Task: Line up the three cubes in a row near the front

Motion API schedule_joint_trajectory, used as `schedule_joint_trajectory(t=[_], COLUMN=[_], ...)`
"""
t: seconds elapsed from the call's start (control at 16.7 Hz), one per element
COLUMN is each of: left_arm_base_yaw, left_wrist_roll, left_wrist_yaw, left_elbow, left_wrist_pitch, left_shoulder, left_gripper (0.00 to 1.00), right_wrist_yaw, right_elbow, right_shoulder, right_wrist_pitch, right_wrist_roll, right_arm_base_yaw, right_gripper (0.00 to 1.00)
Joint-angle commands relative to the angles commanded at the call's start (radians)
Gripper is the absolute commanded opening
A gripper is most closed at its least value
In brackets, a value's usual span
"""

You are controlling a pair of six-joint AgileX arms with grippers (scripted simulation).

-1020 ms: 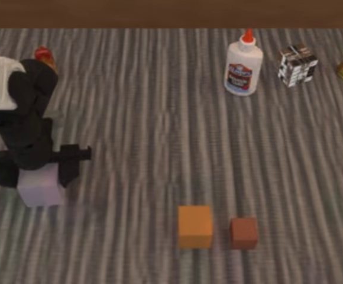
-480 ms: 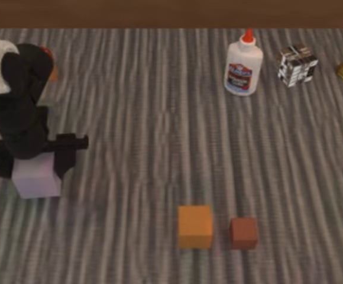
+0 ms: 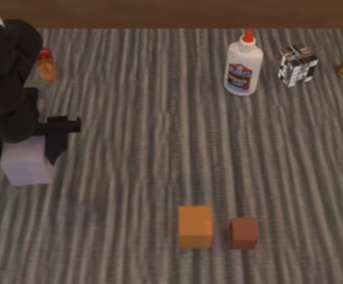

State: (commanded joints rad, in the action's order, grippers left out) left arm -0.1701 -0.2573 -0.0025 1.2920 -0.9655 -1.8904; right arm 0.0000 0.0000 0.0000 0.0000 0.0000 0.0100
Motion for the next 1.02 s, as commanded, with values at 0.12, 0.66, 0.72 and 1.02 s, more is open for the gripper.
schedule_joint_trajectory(t=[0.12,0.66,0.72,1.02], left_arm_base_yaw=[-0.015,-0.441,-0.472,-0.504], left_wrist_roll=[-0.016,-0.359,-0.389,-0.421], left_wrist_yaw=[0.0,-0.003,-0.004,-0.005], left_elbow=[0.001,-0.028,-0.033,-0.039], left_wrist_pitch=[-0.003,-0.056,-0.059,-0.06], left_shoulder=[0.001,0.075,0.086,0.1], left_gripper=[0.0,0.0,0.0,0.0], right_wrist_yaw=[0.0,0.0,0.0,0.0], right_elbow=[0.0,0.0,0.0,0.0], right_shoulder=[0.0,0.0,0.0,0.0], right_wrist_pitch=[0.0,0.0,0.0,0.0], right_wrist_roll=[0.0,0.0,0.0,0.0], right_arm_base_yaw=[0.0,0.0,0.0,0.0], right_gripper=[1.0,1.0,1.0,1.0])
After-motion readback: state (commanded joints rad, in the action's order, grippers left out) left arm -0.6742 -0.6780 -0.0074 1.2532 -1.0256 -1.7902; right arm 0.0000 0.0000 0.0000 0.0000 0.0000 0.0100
